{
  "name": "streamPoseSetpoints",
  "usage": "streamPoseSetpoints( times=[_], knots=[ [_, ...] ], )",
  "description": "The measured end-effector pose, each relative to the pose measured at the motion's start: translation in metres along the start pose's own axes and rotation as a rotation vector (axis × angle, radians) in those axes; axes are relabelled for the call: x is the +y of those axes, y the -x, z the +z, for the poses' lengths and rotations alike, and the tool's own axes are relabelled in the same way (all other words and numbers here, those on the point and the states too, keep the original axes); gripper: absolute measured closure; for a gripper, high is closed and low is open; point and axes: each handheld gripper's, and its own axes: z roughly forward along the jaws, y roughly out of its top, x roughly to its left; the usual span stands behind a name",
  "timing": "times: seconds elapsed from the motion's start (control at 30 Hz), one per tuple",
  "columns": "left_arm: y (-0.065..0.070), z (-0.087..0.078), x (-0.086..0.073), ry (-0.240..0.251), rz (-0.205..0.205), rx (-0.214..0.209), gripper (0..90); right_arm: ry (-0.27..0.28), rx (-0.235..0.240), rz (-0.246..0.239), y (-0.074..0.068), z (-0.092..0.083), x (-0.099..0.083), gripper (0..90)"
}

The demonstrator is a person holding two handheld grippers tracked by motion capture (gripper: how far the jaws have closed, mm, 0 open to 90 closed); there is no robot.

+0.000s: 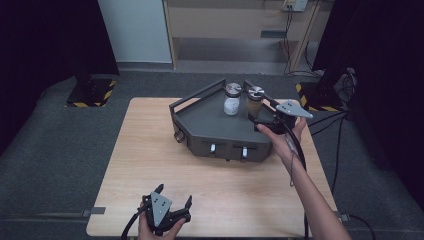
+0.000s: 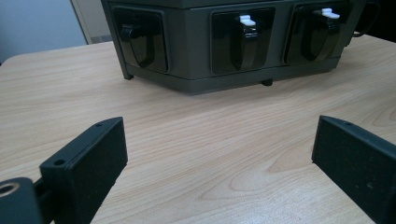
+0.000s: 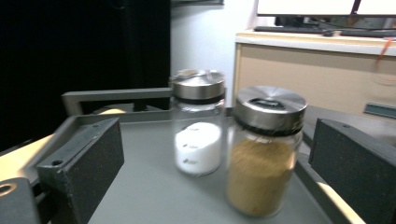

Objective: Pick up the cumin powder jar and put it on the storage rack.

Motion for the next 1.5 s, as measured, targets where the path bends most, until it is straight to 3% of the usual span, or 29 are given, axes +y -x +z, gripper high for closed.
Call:
streamPoseSetpoints(
  times=[0.57,1.03,1.27,1.5],
  knots=[
    [0.007,-0.003,0.001,0.014,0.036,0.026,2.1,0.053,0.000,-0.043,-0.033,-0.110,-0.023,3.7],
    [0.014,-0.006,0.002,0.029,0.059,0.036,2.1,0.011,-0.029,-0.071,-0.060,-0.189,-0.055,3.7],
    [0.016,-0.007,0.003,0.032,0.069,0.043,2.1,-0.050,-0.049,-0.080,-0.076,-0.220,-0.078,3.7],
    [0.017,-0.009,0.003,0.038,0.076,0.059,2.1,-0.095,-0.117,-0.091,-0.096,-0.250,-0.101,3.8]
  ],
)
